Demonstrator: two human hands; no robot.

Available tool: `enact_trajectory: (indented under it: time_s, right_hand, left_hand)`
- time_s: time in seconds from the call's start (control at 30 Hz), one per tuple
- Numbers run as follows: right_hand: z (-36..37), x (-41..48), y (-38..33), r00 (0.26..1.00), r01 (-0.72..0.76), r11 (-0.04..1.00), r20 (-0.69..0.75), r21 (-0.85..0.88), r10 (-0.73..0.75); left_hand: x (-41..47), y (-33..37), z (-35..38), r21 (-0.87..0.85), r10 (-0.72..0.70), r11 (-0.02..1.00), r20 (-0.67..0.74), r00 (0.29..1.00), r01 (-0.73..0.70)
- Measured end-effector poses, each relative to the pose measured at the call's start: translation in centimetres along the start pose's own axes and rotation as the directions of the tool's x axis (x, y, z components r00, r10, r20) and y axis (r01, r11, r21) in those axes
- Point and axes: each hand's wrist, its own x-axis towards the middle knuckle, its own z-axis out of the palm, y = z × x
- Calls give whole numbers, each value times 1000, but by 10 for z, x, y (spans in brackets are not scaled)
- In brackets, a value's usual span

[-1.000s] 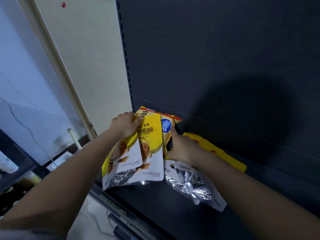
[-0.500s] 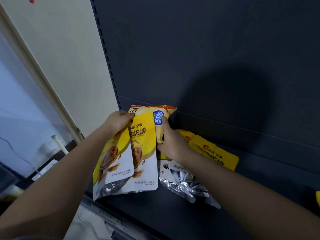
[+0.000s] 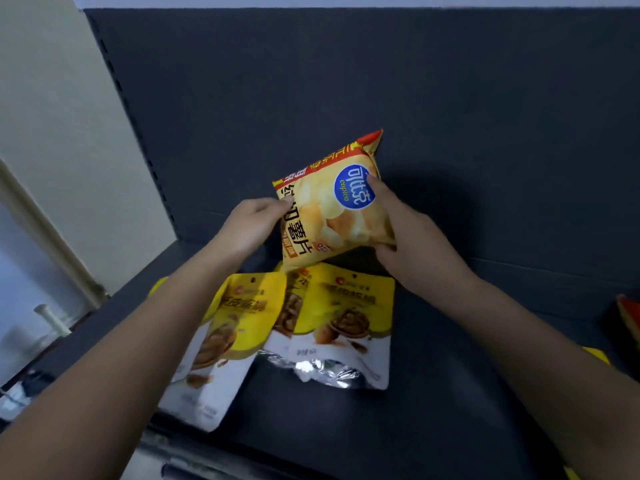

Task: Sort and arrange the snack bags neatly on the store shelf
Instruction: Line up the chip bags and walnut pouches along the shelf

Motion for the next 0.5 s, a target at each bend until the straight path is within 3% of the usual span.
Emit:
enact_trajectory:
  time_s: [0.13,0.27,0.5]
  right_hand:
    - [-66,-42,39,989,-122,992,-83,32,124]
    - [-141,-89,96,944,-217,956,-206,196,257]
    - [-264,-193,189,847,-387,855,-234,344,478]
  left_hand:
    - [-19,55,70,-113,111,988,80,991,-101]
    - [-36,101,153,-180,174,975,252,952,-130]
    - [-74,174,307,-318,267,942,524,809,-105]
